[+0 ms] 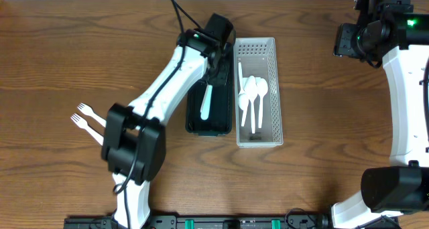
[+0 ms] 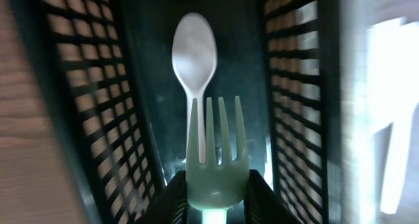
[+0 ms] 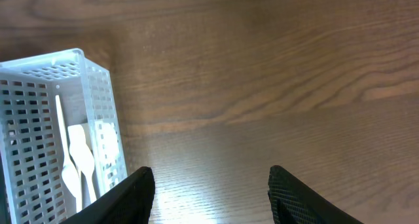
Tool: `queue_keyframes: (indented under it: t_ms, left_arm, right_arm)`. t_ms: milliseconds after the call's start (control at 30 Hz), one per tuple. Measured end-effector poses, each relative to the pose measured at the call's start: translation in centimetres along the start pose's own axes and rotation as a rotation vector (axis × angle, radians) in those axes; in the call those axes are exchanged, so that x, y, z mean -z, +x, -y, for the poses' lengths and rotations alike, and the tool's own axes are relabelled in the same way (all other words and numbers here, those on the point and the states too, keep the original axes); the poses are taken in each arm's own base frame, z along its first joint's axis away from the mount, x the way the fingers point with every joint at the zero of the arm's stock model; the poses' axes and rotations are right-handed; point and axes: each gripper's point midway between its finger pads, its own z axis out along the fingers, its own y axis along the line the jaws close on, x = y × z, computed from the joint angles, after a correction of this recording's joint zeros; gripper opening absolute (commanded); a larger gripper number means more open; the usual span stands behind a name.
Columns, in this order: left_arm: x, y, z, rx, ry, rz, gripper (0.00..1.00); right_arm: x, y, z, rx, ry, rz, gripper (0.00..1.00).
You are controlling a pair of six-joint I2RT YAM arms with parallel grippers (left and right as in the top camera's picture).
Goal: Pack container
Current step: 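Lower the mint-green fork into the dark green basket and release, then move the left gripper back over the two white forks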
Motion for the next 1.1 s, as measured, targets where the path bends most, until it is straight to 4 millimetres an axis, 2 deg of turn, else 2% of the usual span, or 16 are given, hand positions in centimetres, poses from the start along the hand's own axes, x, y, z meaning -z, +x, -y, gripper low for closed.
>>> queue_keyframes:
  t_ms: [33, 67, 100, 233, 467, 500, 533, 600, 633, 733, 767, 833, 867, 933, 1000, 1100]
  left_arm:
    - [-0.7, 0.2, -0.1, 0.000, -0.005, -0.015, 0.13]
    - [-1.1, 0.3, -0.2, 0.001, -0.011, -0.026, 0.31]
    - [-1.5, 0.4, -0.4, 0.001, -0.015, -0.034, 0.41]
    - [-1.7, 0.3, -0.6, -0.015, -0.025, -0.033, 0.45]
    - [-1.2, 0.2, -1.4, -0.051, -0.066, -0.020, 0.47]
    - [-0.8, 0.0, -1.6, -0.059, -0.078, -0.007, 0.47]
    - [-0.2, -0.3, -1.8, -0.064, -0.090, 0.012, 0.53]
    - [1.9, -1.0, -2.3, -0.070, -0.112, 0.068, 0.55]
    - [3.3, -1.4, -2.6, -0.065, -0.118, 0.103, 0.56]
    - [9.2, -2.5, -4.2, -0.038, -0.134, 0.241, 0.63]
    - [11.3, -2.6, -5.1, -0.018, -0.137, 0.285, 0.64]
    - [15.8, -2.4, -8.2, 0.056, -0.154, 0.368, 0.64]
    - [17.3, -2.0, -9.8, 0.095, -0.169, 0.393, 0.64]
    - [20.3, -0.4, -14.1, 0.220, -0.209, 0.421, 0.64]
    - [21.7, 1.9, -18.2, 0.360, -0.255, 0.402, 0.65]
    - [22.0, 5.8, -23.3, 0.579, -0.313, 0.318, 0.69]
  right_arm:
    - [0.0, 0.0, 0.0, 0.000, 0.000, 0.000, 0.59]
    - [0.0, 0.0, 0.0, 0.000, 0.000, 0.000, 0.59]
    - [0.0, 0.0, 0.0, 0.000, 0.000, 0.000, 0.59]
    - [0.0, 0.0, 0.0, 0.000, 0.000, 0.000, 0.59]
    - [0.0, 0.0, 0.0, 0.000, 0.000, 0.000, 0.59]
    - [0.0, 0.0, 0.0, 0.000, 0.000, 0.000, 0.59]
    - [0.0, 0.0, 0.0, 0.000, 0.000, 0.000, 0.59]
    - [0.0, 0.0, 0.0, 0.000, 0.000, 0.000, 0.59]
    - [0.0, 0.0, 0.0, 0.000, 0.000, 0.000, 0.59]
    - [0.0, 0.0, 0.0, 0.000, 0.000, 0.000, 0.59]
    - [0.0, 0.0, 0.0, 0.000, 0.000, 0.000, 0.59]
    - [0.0, 0.0, 0.0, 0.000, 0.000, 0.000, 0.60]
    - [0.0, 0.0, 0.0, 0.000, 0.000, 0.000, 0.60]
    - [0.0, 0.0, 0.0, 0.000, 0.000, 0.000, 0.60]
    - [0.0, 0.0, 0.0, 0.000, 0.000, 0.000, 0.61]
    - [0.0, 0.0, 0.0, 0.000, 0.000, 0.000, 0.61]
